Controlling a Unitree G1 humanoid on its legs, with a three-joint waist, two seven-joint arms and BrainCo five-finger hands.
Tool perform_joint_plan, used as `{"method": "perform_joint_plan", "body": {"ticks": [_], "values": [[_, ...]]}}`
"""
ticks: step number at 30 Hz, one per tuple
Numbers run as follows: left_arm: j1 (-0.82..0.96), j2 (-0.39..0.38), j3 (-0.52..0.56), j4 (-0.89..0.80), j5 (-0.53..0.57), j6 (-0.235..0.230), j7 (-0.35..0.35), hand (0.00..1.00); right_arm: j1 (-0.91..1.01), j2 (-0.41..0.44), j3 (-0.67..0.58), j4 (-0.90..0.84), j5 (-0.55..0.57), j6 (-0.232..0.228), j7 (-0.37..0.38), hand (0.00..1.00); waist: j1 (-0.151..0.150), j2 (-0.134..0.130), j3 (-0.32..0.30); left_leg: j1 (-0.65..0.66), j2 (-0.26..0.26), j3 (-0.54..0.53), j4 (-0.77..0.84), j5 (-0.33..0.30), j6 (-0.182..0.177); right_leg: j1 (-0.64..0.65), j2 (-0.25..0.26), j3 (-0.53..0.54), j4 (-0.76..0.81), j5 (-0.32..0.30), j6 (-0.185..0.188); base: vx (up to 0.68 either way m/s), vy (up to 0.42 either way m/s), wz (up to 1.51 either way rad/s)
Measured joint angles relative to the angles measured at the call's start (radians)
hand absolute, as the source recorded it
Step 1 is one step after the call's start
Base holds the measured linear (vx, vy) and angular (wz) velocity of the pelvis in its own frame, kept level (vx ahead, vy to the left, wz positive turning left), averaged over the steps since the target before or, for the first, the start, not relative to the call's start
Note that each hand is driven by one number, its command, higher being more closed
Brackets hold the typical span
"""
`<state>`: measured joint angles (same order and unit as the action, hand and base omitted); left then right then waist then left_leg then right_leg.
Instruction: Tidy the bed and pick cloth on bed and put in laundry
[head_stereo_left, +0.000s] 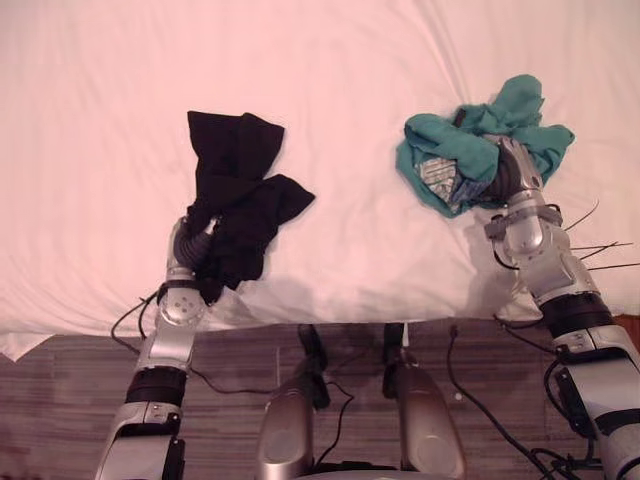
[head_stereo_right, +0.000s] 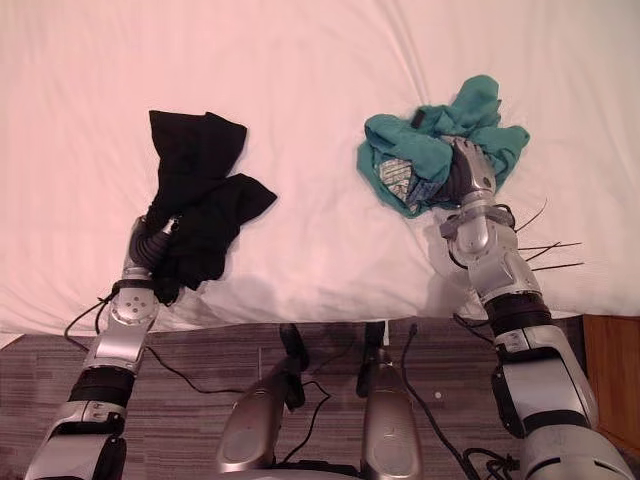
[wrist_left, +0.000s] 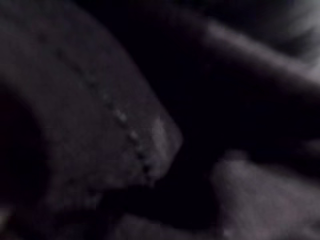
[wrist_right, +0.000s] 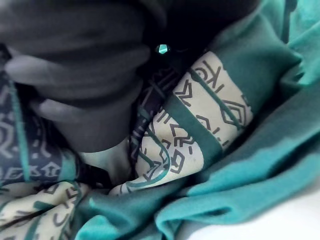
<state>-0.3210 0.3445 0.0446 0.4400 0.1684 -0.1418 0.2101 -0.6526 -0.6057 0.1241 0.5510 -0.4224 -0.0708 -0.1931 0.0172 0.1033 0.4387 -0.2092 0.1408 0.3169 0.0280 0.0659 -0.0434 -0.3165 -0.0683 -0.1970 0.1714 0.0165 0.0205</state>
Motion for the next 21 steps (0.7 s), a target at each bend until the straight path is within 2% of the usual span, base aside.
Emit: {"method": "perform_joint_plan", "body": {"ticks": [4, 7, 10, 13, 15, 17, 18, 19, 20, 21], "values": [[0.100, -0.058, -0.009, -0.031, -0.100, -0.016, -0.037, 1.00, 0.242, 0.144, -0.143, -0.154, 0.099, -0.008, 0.002, 1.00, -0.004, -0.007, -0.019, 0.060, -0.004, -0.009, -0.026, -0.001, -0.001, 0.057, -0.001, -0.009, -0.003, -0.016, 0.009, 0.04, 0.001, 0.09], [0.207, -0.131, 0.009, -0.034, -0.219, -0.020, -0.076, 1.00, 0.460, 0.324, -0.226, -0.224, 0.216, -0.043, 0.004, 1.00, -0.012, -0.016, -0.109, 0.107, -0.009, -0.007, -0.058, -0.003, -0.003, 0.094, 0.003, -0.010, -0.016, -0.026, 0.018, 0.12, -0.004, -0.02], [0.338, -0.213, 0.013, -0.042, -0.342, -0.020, -0.103, 1.00, 0.618, 0.462, -0.217, -0.223, 0.340, -0.064, 0.031, 1.00, -0.028, -0.051, -0.193, 0.178, -0.010, -0.007, -0.073, -0.013, -0.017, 0.167, 0.007, -0.008, -0.041, -0.037, 0.026, 0.11, -0.009, -0.03], [0.416, -0.282, 0.012, -0.056, -0.441, -0.021, -0.113, 1.00, 0.702, 0.503, -0.162, -0.217, 0.375, -0.067, 0.045, 1.00, -0.026, -0.079, -0.237, 0.202, -0.012, -0.008, -0.087, -0.013, -0.017, 0.192, 0.009, -0.005, -0.054, -0.037, 0.025, 0.03, 0.008, 0.00], [0.426, -0.317, 0.002, -0.055, -0.503, -0.021, -0.114, 1.00, 0.705, 0.520, -0.142, -0.197, 0.387, -0.071, 0.046, 1.00, -0.014, -0.080, -0.240, 0.185, -0.017, -0.049, -0.079, -0.013, -0.017, 0.207, -0.005, -0.047, -0.050, -0.038, 0.027, -0.07, 0.011, 0.42], [0.427, -0.340, -0.004, -0.060, -0.514, -0.022, -0.112, 1.00, 0.706, 0.517, -0.142, -0.173, 0.403, -0.075, 0.039, 1.00, -0.002, -0.079, -0.241, 0.163, -0.023, -0.085, -0.074, -0.023, -0.014, 0.218, -0.027, -0.121, -0.027, -0.059, 0.032, -0.10, 0.031, 1.10], [0.428, -0.357, -0.006, -0.063, -0.526, -0.022, -0.111, 1.00, 0.719, 0.514, -0.146, -0.176, 0.414, -0.075, 0.030, 1.00, -0.003, -0.075, -0.242, 0.145, -0.021, -0.076, -0.076, -0.049, 0.022, 0.241, -0.045, -0.207, -0.024, -0.064, 0.034, -0.06, 0.035, 1.99], [0.428, -0.370, -0.006, -0.063, -0.532, -0.021, -0.106, 1.00, 0.735, 0.511, -0.151, -0.188, 0.415, -0.076, 0.017, 1.00, -0.005, -0.078, -0.243, 0.138, -0.018, -0.005, -0.086, -0.081, 0.069, 0.270, -0.070, -0.299, -0.040, -0.062, 0.037, 0.01, 0.055, 2.57], [0.428, -0.384, -0.005, -0.063, -0.533, -0.022, -0.099, 1.00, 0.741, 0.505, -0.157, -0.189, 0.415, -0.078, 0.011, 1.00, -0.003, -0.080, -0.245, 0.128, -0.009, 0.120, -0.070, -0.105, 0.108, 0.303, -0.112, -0.394, -0.059, -0.061, 0.040, 0.09, 0.176, 2.37], [0.430, -0.391, -0.003, -0.062, -0.533, -0.022, -0.095, 1.00, 0.739, 0.498, -0.157, -0.189, 0.413, -0.078, 0.001, 1.00, -0.003, -0.078, -0.246, 0.117, 0.011, 0.222, -0.044, -0.111, 0.120, 0.315, -0.132, -0.447, -0.057, -0.064, 0.044, 0.11, 0.287, 2.66]]}}
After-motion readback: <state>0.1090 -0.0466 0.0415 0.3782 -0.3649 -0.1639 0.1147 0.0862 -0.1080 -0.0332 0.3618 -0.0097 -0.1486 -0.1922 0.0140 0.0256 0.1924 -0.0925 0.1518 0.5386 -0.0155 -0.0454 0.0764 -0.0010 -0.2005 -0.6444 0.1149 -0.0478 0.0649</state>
